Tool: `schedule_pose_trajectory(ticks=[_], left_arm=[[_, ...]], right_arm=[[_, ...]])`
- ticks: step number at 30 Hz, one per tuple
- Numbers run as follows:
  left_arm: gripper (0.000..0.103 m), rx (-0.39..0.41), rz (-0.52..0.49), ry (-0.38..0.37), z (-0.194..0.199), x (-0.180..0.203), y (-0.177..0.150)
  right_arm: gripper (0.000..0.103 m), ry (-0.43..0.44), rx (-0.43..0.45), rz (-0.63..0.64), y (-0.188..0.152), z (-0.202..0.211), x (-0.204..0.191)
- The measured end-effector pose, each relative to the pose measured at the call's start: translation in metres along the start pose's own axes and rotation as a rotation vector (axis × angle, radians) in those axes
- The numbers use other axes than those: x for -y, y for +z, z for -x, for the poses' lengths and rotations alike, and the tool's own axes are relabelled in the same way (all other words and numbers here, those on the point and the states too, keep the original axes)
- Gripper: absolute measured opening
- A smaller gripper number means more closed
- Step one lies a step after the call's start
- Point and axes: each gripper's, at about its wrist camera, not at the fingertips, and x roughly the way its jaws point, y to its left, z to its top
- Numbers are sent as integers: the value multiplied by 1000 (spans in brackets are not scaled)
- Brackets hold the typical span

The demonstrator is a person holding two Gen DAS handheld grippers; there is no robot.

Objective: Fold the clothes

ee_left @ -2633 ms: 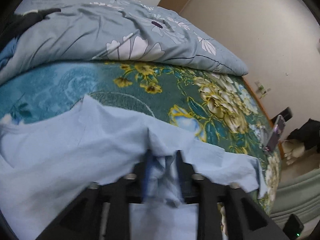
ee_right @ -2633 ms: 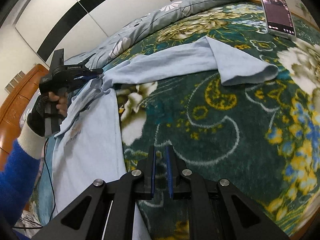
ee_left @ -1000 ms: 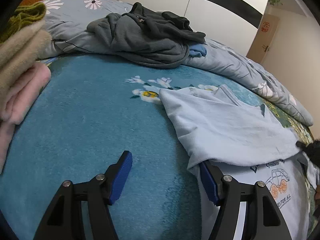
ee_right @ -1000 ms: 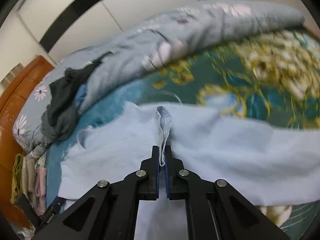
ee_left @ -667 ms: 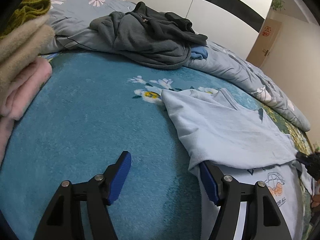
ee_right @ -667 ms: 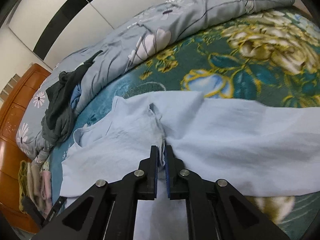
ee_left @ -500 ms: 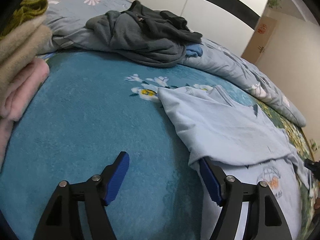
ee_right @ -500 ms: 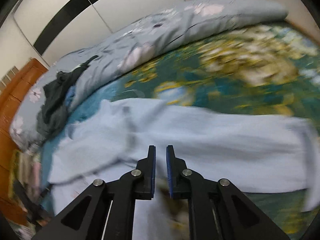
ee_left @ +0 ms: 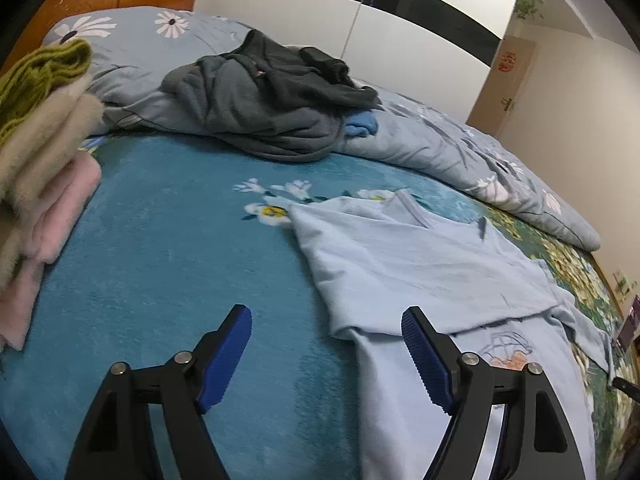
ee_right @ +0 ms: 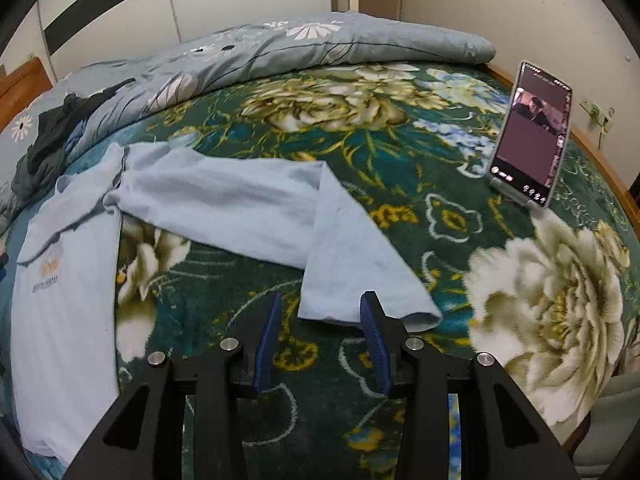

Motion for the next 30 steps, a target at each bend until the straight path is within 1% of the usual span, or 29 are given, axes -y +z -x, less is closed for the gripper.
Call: schedule_pose_trajectory(ticks=[3,7,10,12,13,14,16,20,23,25,28,30], left_arm=[[81,2,-14,7,5,4,-1],[81,7,1,24,9,2,-1],[81,9,9,24,10,3,-2],[81,10,11,19,11,4,-3],[81,10,8,16,12,5,-4],[81,9,4,13,12,6,-4],[81,9,0,8,13,7,-5],[81,10,17,4,13,2,-5],[81,8,31,-4,12,-2,-6],[81,5,40,-12,11,-5,-6],[81,2,55,-22,10,-11,-7],[81,5,70,-24,10,-17,-6]], right_arm=[[42,-10,-3,17,0,-8,-4],[42,-34,-22,58,-7,-16,-9],[42,-49,-10,70,-10,-15,-8],[35,-64,-14,52,-9,-15,-5],[26,-66,-17,37,-8,-14,-2],[19,-61,-22,19,-7,-13,2],[8,-22,-28,-27,-3,-8,10],[6,131,28,-129,17,28,25],[6,228,80,-195,35,58,33],[6,278,109,-228,51,75,32],[6,352,126,-276,79,95,27],[6,378,146,-291,97,109,21]])
